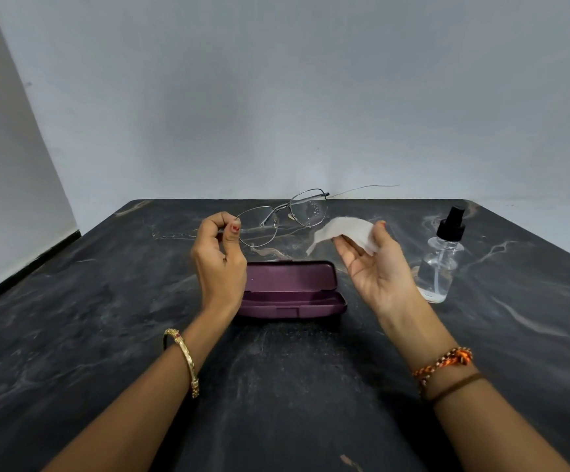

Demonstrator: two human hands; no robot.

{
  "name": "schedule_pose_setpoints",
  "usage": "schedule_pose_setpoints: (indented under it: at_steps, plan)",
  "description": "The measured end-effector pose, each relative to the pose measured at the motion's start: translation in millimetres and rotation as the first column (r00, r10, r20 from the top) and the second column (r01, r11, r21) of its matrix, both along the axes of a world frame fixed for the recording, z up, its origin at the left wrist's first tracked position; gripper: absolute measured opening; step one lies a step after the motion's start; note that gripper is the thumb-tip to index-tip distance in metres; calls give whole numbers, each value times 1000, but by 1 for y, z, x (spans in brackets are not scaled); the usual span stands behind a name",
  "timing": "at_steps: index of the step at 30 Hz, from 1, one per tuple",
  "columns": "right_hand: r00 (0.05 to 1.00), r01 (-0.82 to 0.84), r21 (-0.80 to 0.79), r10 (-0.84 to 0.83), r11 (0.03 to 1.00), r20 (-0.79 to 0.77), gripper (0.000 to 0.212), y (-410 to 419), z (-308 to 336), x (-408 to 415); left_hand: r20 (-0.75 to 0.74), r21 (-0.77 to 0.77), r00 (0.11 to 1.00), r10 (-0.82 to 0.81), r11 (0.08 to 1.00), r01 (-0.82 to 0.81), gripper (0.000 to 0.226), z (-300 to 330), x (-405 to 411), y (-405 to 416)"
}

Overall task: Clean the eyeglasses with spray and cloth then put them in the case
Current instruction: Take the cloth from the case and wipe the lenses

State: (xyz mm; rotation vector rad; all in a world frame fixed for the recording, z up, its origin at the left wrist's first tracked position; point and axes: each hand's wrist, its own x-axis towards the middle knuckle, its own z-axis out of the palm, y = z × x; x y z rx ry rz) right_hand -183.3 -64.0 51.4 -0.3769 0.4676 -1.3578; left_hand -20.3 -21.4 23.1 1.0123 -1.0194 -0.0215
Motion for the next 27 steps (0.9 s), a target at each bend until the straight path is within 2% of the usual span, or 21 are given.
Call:
schedule_pose_setpoints:
  at_steps: [6,12,17,20,23,27]
  plan:
    - [999,-38,-120,40,992,8,25,3,2,4,60,12,998,-28,1000,27,7,1,-10,3]
    - [992,-60,-126,74,990,105,38,8,4,0,153,27,988,-22,999,18,8,1,-11,5]
    - [980,-56,-104,75,993,187,23,9,4,-2,170,21,985,-28,999,25,8,3,-12,7]
    - [995,-80,-150,89,985,52,23,8,2,-1,172,11,984,-39,999,38,8,2,-11,6]
    - [996,-42,-194,25,980,-89,21,9,1,1,171,18,984,-58,998,56,9,1,-12,6]
    - [989,48,-192,-74,980,-130,27,9,0,2,191,34,976,-105,994,101,10,0,-13,6]
